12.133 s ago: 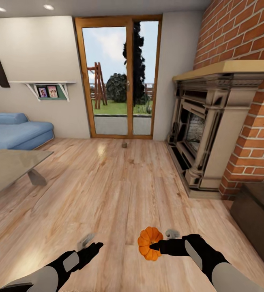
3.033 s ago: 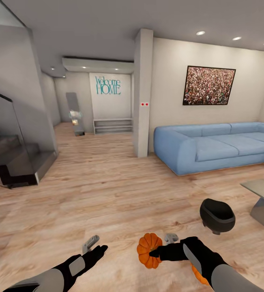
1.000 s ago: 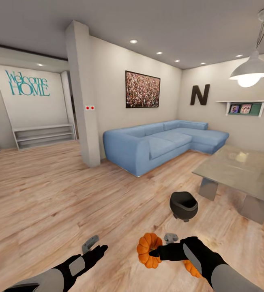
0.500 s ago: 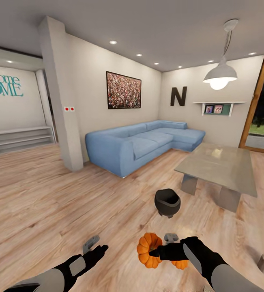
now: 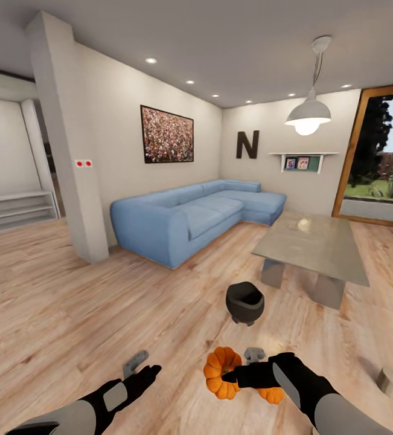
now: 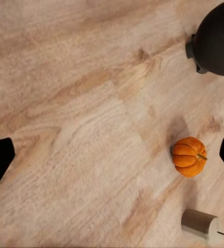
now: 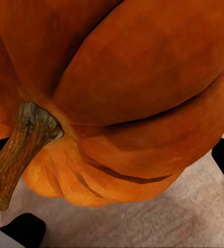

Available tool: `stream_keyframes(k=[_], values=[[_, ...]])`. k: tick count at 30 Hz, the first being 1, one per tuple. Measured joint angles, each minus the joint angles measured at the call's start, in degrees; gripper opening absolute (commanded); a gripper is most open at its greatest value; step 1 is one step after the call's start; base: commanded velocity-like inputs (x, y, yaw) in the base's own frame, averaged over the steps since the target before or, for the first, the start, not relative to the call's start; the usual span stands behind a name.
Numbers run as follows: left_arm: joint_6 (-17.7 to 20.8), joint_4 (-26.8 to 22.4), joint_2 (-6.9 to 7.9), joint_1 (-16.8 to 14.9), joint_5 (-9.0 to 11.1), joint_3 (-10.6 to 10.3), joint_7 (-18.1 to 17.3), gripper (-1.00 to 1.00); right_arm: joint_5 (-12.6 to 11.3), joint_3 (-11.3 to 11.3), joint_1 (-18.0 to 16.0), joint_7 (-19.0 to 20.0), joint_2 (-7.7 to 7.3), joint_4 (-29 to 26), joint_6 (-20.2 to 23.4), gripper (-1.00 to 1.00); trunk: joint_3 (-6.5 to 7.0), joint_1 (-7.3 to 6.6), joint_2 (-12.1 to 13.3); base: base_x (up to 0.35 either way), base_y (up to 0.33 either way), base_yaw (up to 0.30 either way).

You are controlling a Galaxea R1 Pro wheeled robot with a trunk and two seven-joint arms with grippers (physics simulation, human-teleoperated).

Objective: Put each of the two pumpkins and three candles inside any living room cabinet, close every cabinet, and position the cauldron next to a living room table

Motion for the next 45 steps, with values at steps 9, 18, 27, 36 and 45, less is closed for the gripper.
stream_keyframes(k=[9, 18, 27, 36, 45], values=[[0.0, 0.0, -0.01, 0.0, 0.0, 0.0, 0.0, 1.00, -0.1, -0.1, 0.0, 0.0, -0.01, 0.0, 0.1, -1.00, 0.00, 0.00, 0.0, 0.131, 0.308, -0.243], [0.0, 0.0, -0.09, 0.0, 0.0, 0.0, 0.0, 1.00, -0.1, -0.1, 0.0, -0.1, 0.00, 0.0, 0.1, -1.00, 0.00, 0.01, 0.0, 0.084, 0.177, -0.294], [0.0, 0.0, -0.17, 0.0, 0.0, 0.0, 0.0, 1.00, 0.1, -0.1, 0.0, -0.1, 0.00, 0.0, 0.1, -1.00, 0.00, 0.01, 0.0, 0.003, 0.005, -0.295], [0.0, 0.0, -0.35, 0.0, 0.0, 0.0, 0.1, 1.00, 0.0, -0.1, 0.0, -0.1, -0.02, 0.0, 0.1, -1.00, 0.00, 0.01, 0.0, 0.006, 0.061, -0.295], [0.0, 0.0, -0.36, 0.0, -0.1, 0.0, 0.1, 1.00, 0.0, -0.2, 0.0, 0.0, -0.03, 0.0, 0.1, -1.00, -0.10, 0.01, 0.0, 0.065, 0.262, -0.289]])
